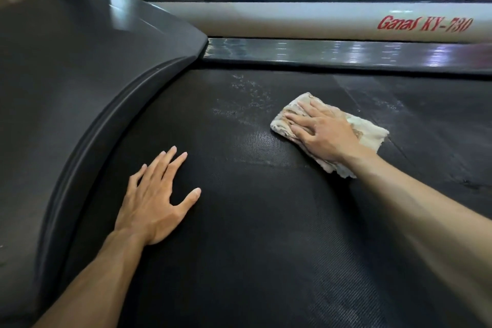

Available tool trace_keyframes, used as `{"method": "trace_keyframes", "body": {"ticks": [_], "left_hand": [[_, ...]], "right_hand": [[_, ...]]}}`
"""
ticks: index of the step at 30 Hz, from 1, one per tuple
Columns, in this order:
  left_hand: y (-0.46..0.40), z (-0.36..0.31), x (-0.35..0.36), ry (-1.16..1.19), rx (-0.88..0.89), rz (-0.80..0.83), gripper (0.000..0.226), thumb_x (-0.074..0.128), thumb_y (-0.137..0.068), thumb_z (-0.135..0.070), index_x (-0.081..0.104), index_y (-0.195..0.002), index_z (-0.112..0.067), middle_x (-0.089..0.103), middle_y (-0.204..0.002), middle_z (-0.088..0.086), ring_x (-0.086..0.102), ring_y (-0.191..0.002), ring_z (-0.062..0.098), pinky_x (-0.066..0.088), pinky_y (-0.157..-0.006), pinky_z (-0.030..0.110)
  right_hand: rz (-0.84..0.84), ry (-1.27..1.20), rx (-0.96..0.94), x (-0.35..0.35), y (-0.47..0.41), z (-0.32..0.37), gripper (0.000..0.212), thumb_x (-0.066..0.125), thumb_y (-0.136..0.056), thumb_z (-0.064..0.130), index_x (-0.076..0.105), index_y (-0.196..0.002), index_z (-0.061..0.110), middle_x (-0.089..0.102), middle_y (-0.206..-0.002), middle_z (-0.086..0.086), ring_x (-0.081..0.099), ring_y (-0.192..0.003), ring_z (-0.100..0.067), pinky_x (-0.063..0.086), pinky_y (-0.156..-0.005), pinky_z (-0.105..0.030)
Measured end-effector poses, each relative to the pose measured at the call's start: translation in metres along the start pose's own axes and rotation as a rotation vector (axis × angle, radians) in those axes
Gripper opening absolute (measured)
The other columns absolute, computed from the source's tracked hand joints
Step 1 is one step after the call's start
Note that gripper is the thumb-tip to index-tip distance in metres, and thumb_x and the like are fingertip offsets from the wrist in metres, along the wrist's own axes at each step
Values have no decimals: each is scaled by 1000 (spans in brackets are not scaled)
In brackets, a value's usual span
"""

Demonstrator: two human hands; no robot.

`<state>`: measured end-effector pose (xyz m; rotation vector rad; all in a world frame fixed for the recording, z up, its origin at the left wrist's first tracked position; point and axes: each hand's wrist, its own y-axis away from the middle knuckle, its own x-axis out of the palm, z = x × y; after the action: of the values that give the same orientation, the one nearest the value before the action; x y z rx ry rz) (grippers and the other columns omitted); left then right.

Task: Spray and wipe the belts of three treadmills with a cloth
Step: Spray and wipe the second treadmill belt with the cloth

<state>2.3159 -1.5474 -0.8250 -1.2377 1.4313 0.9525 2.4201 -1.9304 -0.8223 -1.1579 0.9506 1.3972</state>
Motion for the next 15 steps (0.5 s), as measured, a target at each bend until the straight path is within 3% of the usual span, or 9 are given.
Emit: {"method": "trace_keyframes", "body": {"ticks": [5, 8, 13, 15], "left_hand": [[0, 0, 0, -11, -5, -6, 90, 12, -82, -81, 7, -161, -39, -8, -167, -21, -10, -153, -1, 1, -126, 35], [1, 0, 1, -23, -6, 4, 90, 11, -81, -82, 8, -160, -39, -6, -168, -20, -8, -154, 1, 4, -127, 36], [-1, -1, 2, -42, 2, 13, 92, 10, -80, -82, 8, -161, -38, -4, -168, -18, -7, -154, 2, 5, -126, 37], [-1, -1, 0, -40, 2, 12, 92, 10, -80, -82, 10, -161, -37, -3, -168, -18, -6, -154, 3, 6, -126, 38]], "right_hand": [[44, -54, -155, 7, 26, 40, 59, 21, -92, 71, 44, -145, 59, 20, -168, 17, 4, -158, -8, 2, -128, -45], [15, -62, -247, 4, 59, 16, 53, 26, -96, 68, 46, -144, 58, 24, -167, 16, 9, -158, -6, 10, -128, -44], [3, 32, -50, 1, -1, 9, 68, 12, -90, 72, 42, -149, 56, 25, -170, 7, 13, -159, -19, 16, -125, -52], [7, 69, -35, 8, -17, 33, 61, 16, -95, 70, 39, -150, 57, 22, -171, 7, 10, -159, -19, 12, -125, -54]]}}
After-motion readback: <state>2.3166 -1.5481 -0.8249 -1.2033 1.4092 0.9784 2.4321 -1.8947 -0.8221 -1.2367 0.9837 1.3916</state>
